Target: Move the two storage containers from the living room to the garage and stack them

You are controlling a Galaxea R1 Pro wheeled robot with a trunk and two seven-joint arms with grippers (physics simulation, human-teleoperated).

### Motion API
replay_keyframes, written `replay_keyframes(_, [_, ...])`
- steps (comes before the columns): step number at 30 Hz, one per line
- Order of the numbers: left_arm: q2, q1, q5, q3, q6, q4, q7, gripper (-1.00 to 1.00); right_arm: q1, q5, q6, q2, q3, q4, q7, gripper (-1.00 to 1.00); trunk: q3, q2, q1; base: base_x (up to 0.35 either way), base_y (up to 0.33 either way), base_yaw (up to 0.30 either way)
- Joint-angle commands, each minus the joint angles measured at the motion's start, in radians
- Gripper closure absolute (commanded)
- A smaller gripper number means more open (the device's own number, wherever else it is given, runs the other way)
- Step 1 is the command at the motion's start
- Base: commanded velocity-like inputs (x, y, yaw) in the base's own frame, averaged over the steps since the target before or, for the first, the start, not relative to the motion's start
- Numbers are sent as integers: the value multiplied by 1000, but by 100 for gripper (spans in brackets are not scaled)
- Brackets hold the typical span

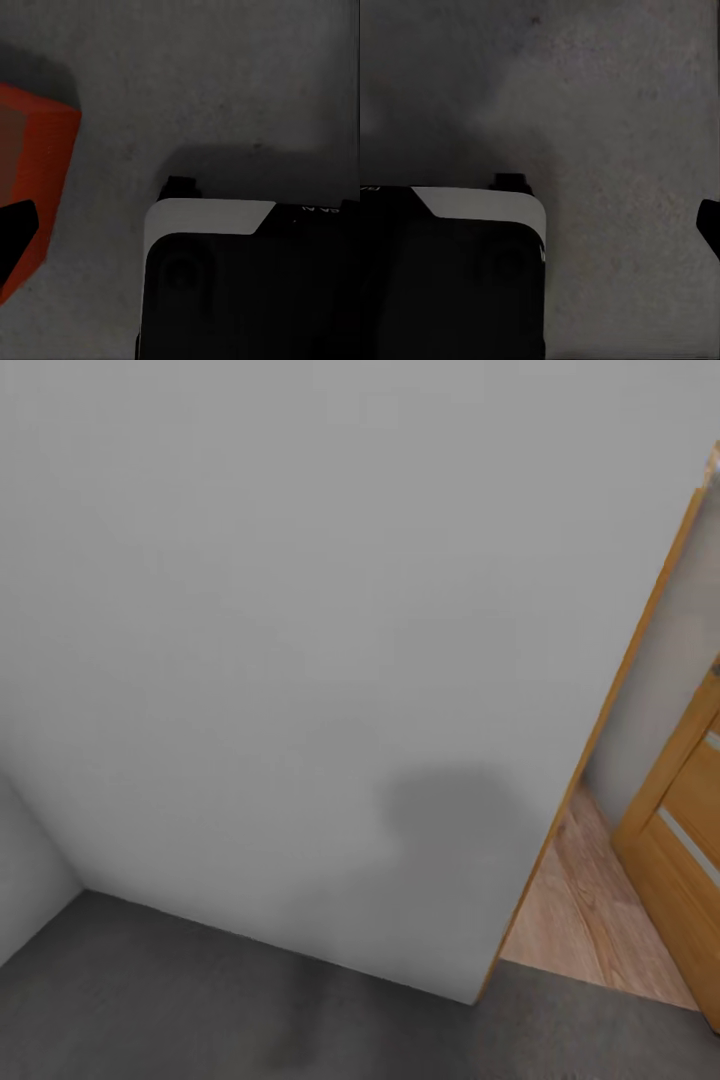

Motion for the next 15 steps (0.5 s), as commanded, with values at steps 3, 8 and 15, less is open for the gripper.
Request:
replay_keyframes(3, [0,0,6,0,2,0,2,-100,-1,-10,-5,2,8,3,-1,-100,-1,-1,0,0,0,-293])
replay_keyframes(8, [0,0,6,0,3,0,2,-100,0,-11,-5,4,8,4,-1,-100,-1,-1,0,0,0,-293])
replay_keyframes(15, [0,0,6,0,3,1,2,-100,0,-13,7,2,8,5,14,-100,-1,-1,0,0,0,-293])
